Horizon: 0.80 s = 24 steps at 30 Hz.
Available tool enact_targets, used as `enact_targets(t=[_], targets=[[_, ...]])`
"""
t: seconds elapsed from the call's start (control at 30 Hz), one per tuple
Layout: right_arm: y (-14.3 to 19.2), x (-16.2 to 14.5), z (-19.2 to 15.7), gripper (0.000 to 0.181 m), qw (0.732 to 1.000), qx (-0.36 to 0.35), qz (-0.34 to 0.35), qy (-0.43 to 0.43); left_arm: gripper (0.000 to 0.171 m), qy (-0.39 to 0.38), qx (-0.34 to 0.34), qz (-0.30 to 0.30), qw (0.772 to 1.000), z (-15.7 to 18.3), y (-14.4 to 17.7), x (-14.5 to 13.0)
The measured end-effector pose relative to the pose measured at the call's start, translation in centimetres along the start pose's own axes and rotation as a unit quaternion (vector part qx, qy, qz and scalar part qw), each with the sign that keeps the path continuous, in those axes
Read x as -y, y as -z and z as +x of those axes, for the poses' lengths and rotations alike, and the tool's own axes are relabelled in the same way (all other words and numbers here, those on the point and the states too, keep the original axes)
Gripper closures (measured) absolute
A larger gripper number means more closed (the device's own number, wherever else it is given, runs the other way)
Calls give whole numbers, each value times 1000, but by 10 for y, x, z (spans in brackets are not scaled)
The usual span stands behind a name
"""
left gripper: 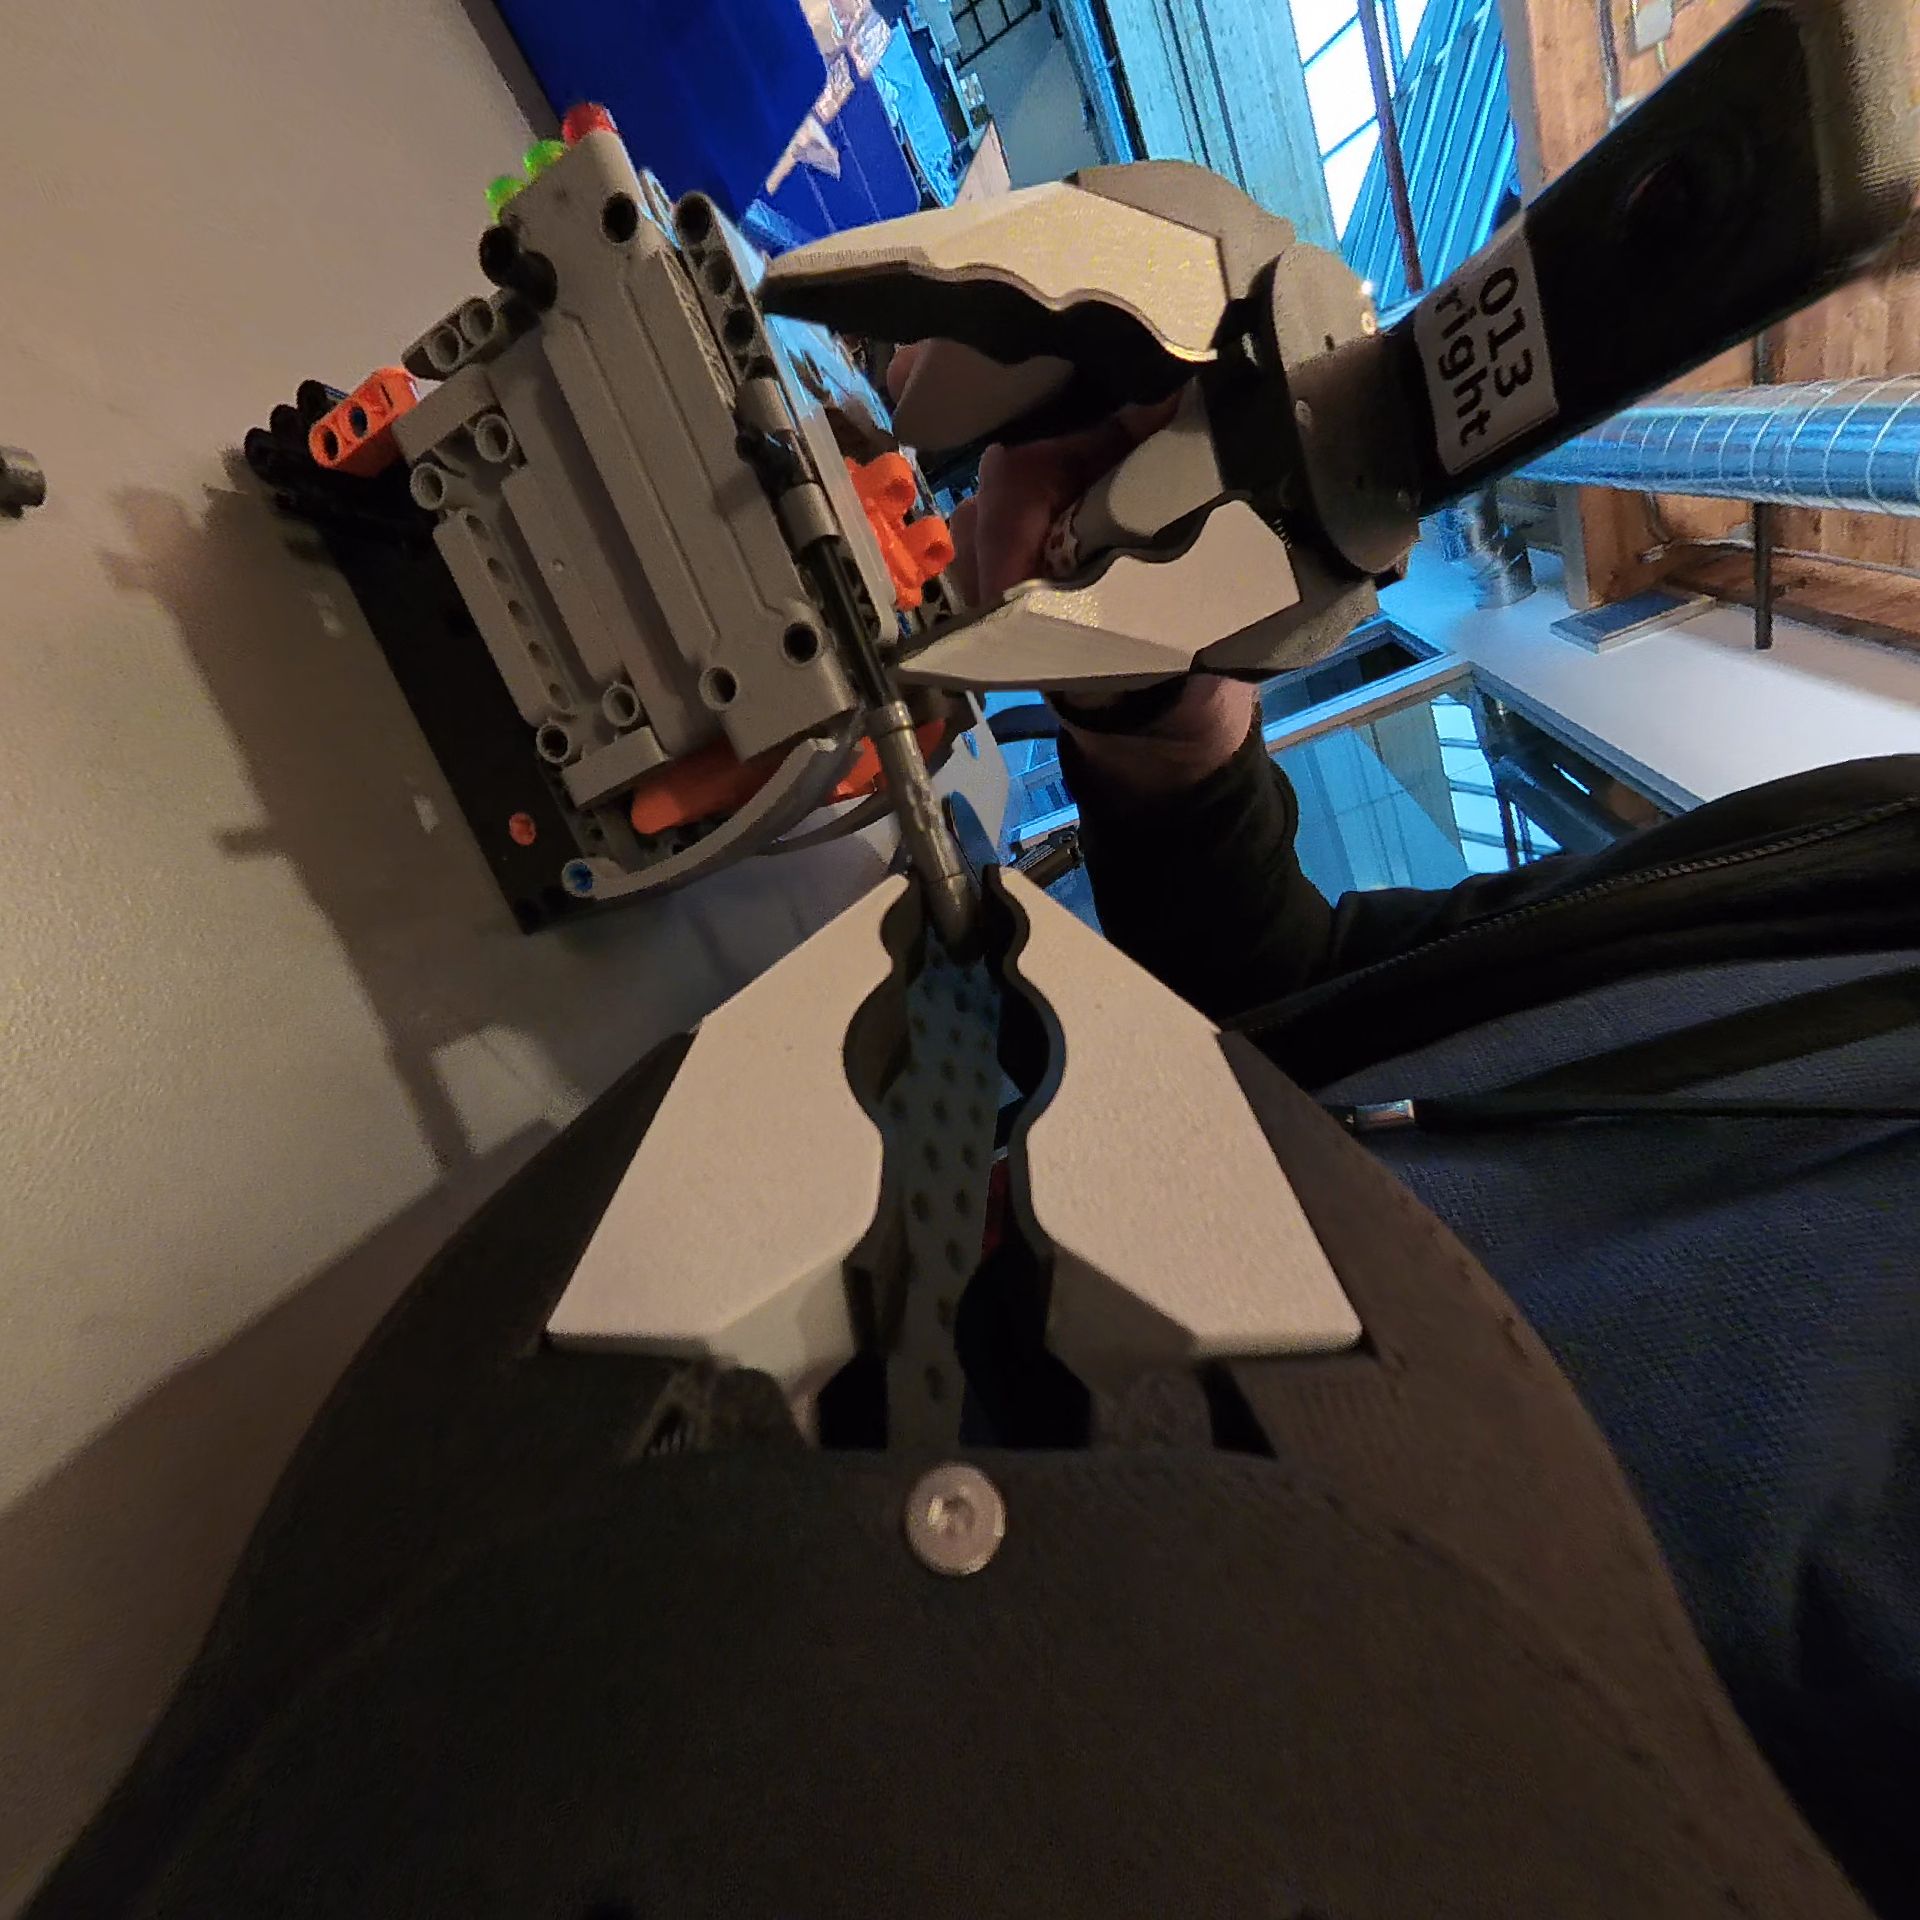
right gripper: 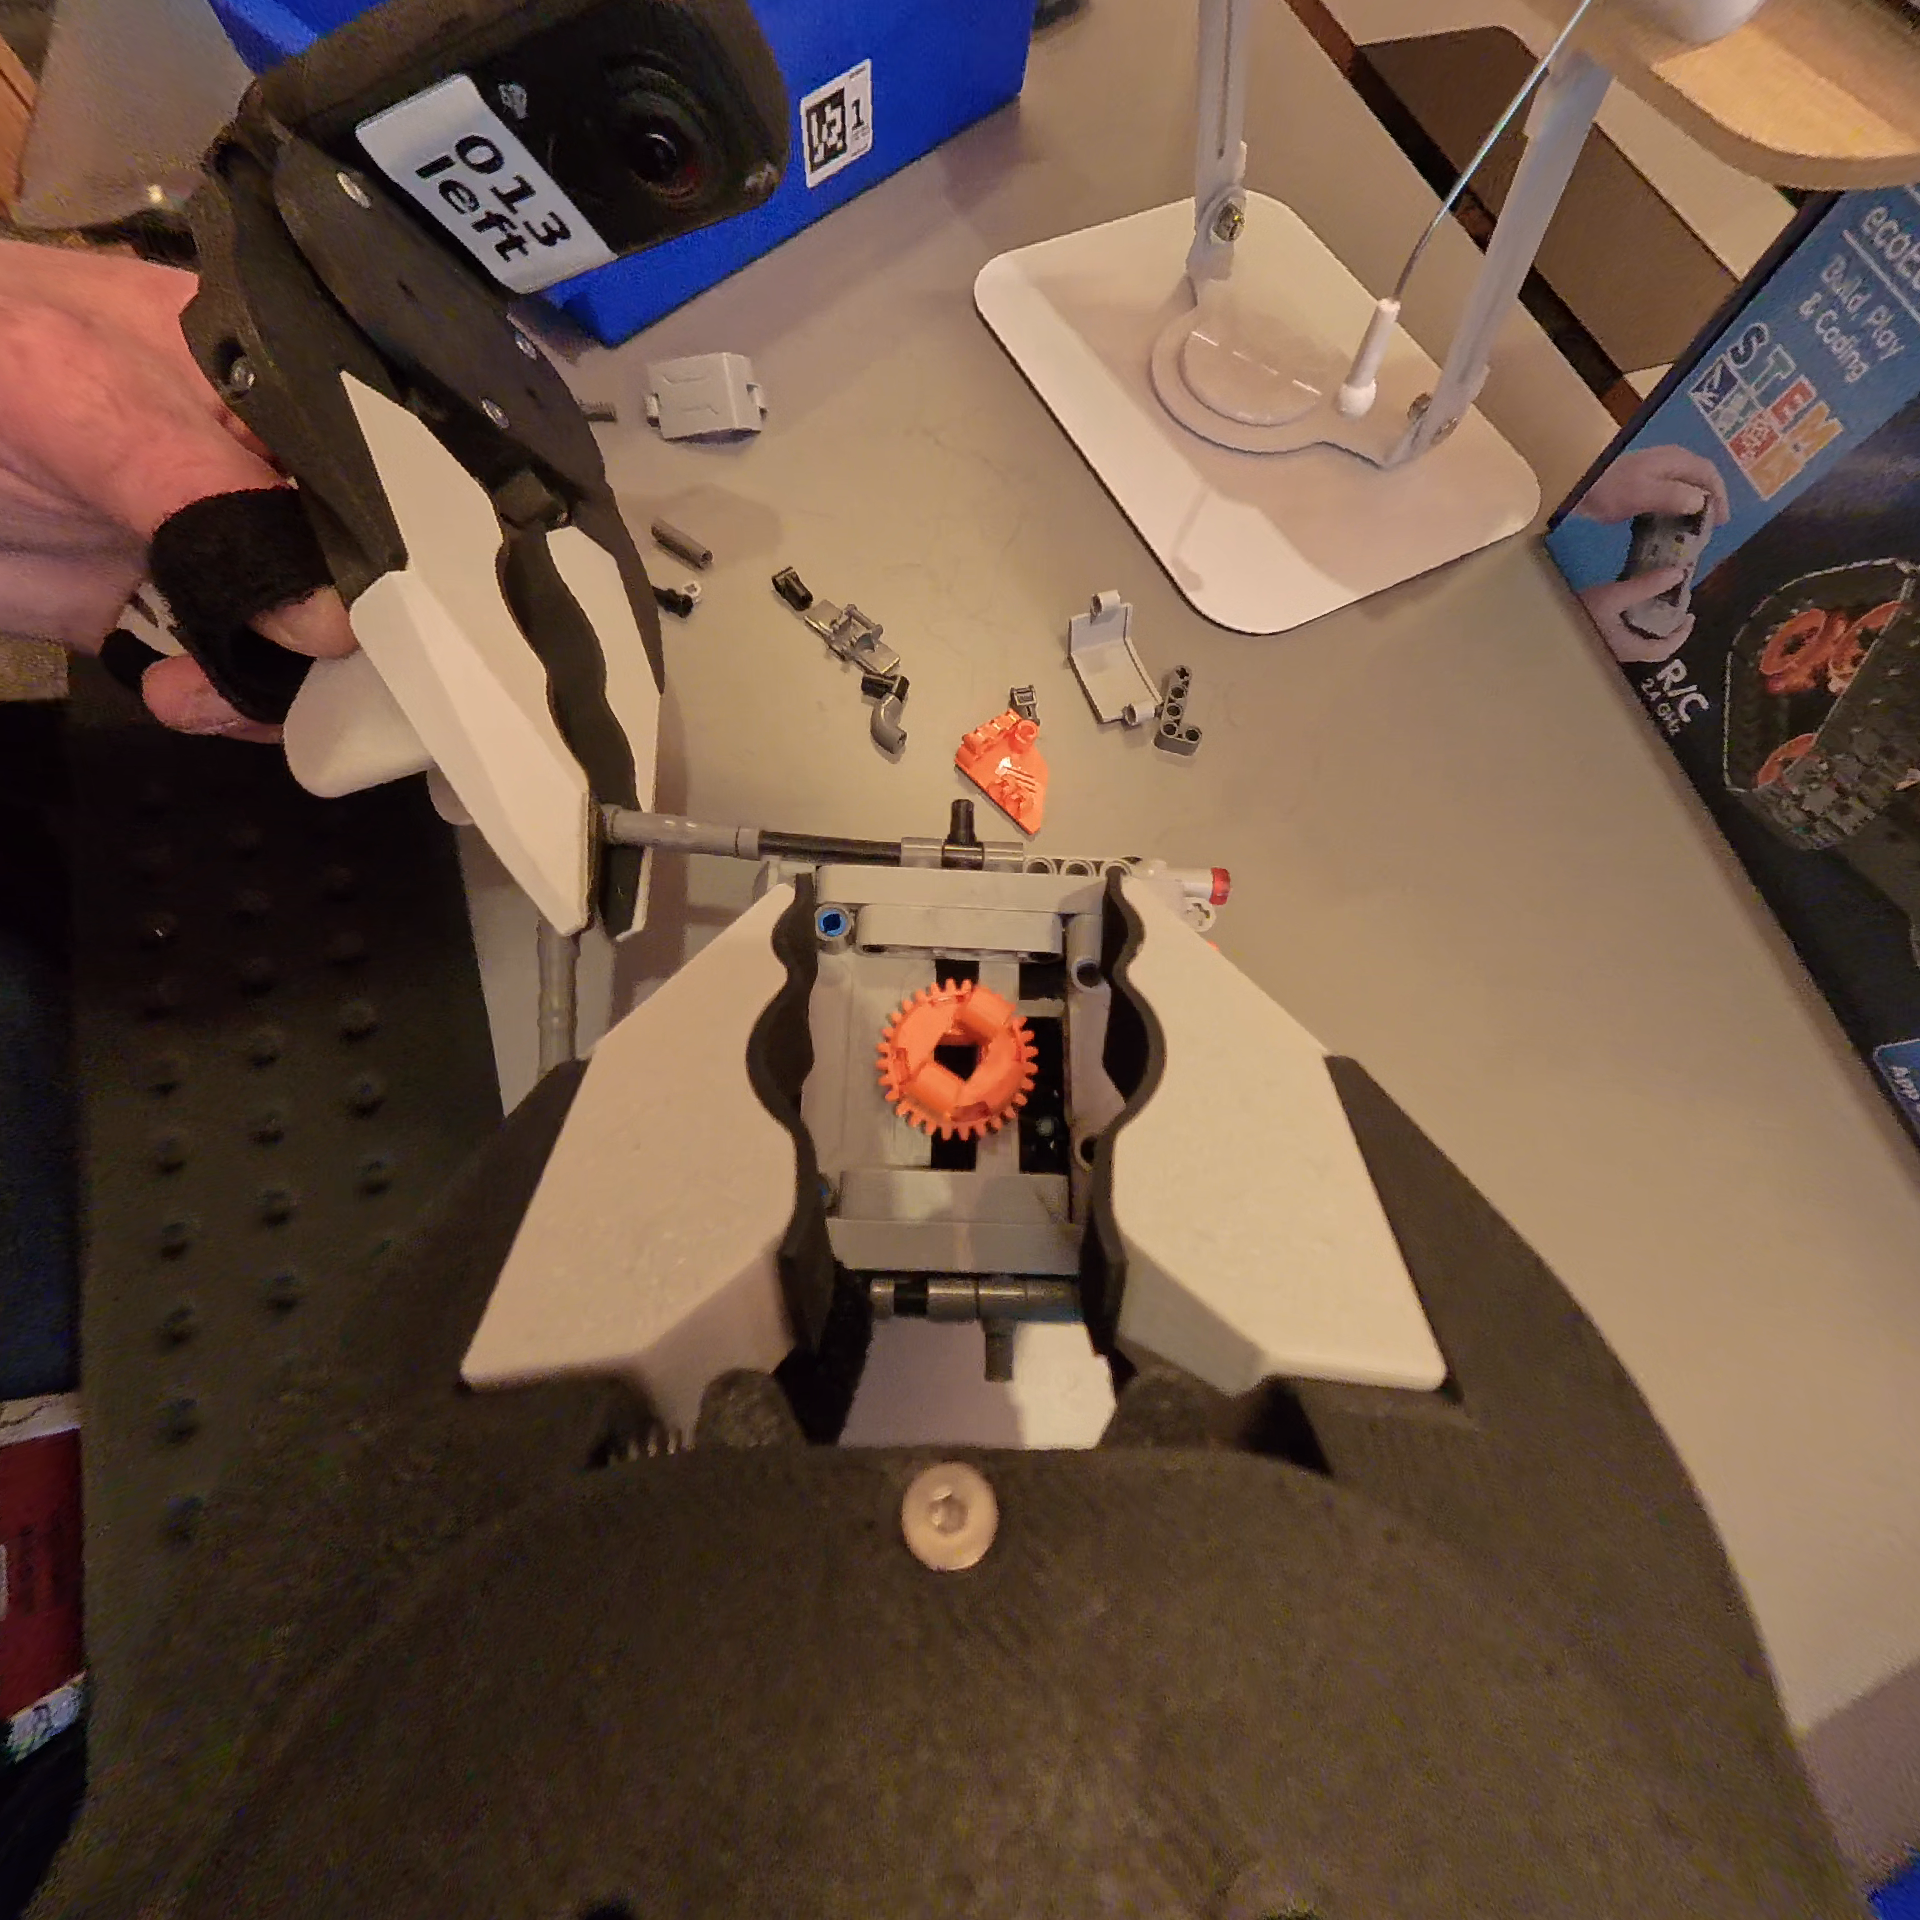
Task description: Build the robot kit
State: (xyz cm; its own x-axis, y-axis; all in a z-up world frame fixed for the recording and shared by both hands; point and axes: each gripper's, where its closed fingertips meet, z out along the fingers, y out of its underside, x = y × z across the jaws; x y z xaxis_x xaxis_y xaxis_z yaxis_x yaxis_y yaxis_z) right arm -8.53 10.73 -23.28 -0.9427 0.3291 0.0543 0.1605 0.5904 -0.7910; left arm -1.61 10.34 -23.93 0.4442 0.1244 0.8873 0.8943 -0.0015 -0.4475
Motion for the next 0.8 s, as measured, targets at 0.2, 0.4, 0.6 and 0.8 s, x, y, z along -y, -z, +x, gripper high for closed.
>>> enact_targets(t=[0.2, 0.4, 0.6, 0.8], targets=[[-1, 0, 0, 128, 1000, -1, -1, 1, 165, 23, -6, 4, 1000, 0, 3, -2], [-1, 0, 2, 122, 1000, -9, 1, -3, 165, 51, -27, 21, 998, -1, 4, -4], [0, 0, 5, 122, 1000, -13, 8, -5, 166, 63, -31, 23, 997, -2, 12, -13], [18, 15, 0, 123, 999, -11, 52, -10, 166, 74, -39, 36, 996, 5, 25, -20]])
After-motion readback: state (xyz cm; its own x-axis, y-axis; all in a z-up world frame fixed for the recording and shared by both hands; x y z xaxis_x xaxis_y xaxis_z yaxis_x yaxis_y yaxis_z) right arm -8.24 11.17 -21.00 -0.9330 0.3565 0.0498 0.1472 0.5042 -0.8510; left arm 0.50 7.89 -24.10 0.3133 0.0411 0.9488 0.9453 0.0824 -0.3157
